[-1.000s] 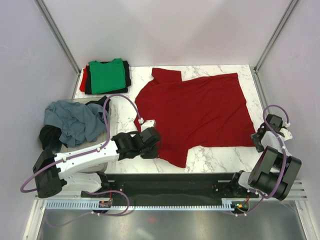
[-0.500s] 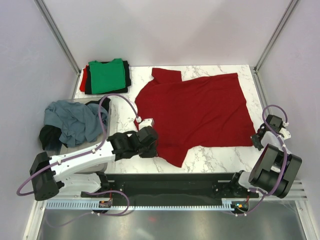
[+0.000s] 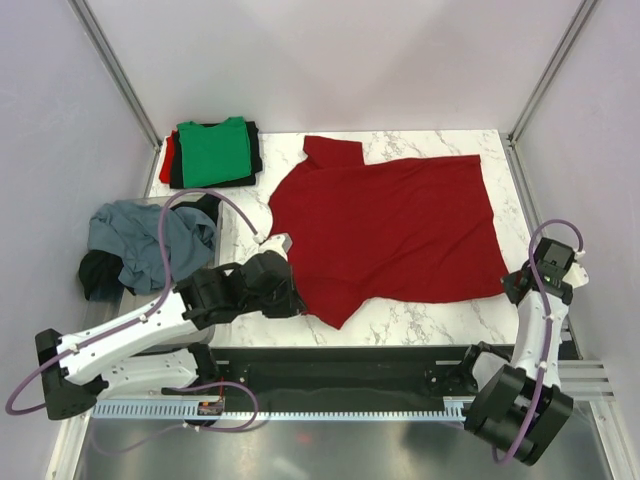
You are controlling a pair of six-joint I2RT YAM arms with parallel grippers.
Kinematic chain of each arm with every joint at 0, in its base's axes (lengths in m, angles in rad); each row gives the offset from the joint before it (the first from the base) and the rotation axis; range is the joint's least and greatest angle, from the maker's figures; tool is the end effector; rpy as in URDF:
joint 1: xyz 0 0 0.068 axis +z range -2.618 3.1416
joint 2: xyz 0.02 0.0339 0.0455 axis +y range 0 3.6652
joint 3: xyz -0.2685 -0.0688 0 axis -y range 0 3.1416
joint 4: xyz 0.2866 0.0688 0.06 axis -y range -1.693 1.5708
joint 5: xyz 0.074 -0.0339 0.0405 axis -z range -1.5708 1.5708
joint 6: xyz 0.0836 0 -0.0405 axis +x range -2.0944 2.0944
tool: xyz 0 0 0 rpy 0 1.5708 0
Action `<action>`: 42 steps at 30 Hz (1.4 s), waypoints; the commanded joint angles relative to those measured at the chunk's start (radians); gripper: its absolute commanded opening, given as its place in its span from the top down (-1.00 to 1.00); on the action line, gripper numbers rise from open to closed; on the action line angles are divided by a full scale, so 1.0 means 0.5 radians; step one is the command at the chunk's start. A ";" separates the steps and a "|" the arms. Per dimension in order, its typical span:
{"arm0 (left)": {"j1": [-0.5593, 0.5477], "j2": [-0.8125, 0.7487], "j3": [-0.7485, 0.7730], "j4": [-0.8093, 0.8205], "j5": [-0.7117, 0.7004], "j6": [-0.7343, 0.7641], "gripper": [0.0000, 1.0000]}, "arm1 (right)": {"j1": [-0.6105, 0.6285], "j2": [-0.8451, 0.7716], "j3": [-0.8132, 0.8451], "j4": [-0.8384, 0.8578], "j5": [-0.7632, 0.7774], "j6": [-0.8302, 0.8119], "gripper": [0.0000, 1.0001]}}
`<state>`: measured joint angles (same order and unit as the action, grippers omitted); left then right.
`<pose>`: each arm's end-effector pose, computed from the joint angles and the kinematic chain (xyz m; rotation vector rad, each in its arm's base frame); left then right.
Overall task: Fold and stack the t-shirts
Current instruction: Fold the tshirt
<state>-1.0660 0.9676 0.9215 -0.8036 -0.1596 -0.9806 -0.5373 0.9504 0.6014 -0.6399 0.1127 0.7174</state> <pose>0.1374 -0.2212 0.2638 0.0320 2.5448 -0.7130 0.2014 -0.1310 0.1591 1.5326 2.0403 -0.0746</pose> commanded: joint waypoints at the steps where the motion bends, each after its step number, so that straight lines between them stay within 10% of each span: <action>1: 0.009 -0.039 0.075 -0.123 0.107 -0.045 0.96 | -0.008 -0.121 0.113 -0.281 0.005 0.062 1.00; 12: 0.143 0.150 0.424 -0.372 -0.291 0.368 0.96 | 0.074 0.219 0.524 -0.294 -0.044 -0.020 1.00; 42: 1.175 1.638 1.519 -0.031 0.123 1.495 0.96 | 0.467 1.277 1.251 0.056 0.100 0.013 1.00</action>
<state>-0.5011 1.7432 1.5978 -0.8486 -0.1204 -0.3222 -0.3012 1.5570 1.1618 -0.6460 0.0963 0.7315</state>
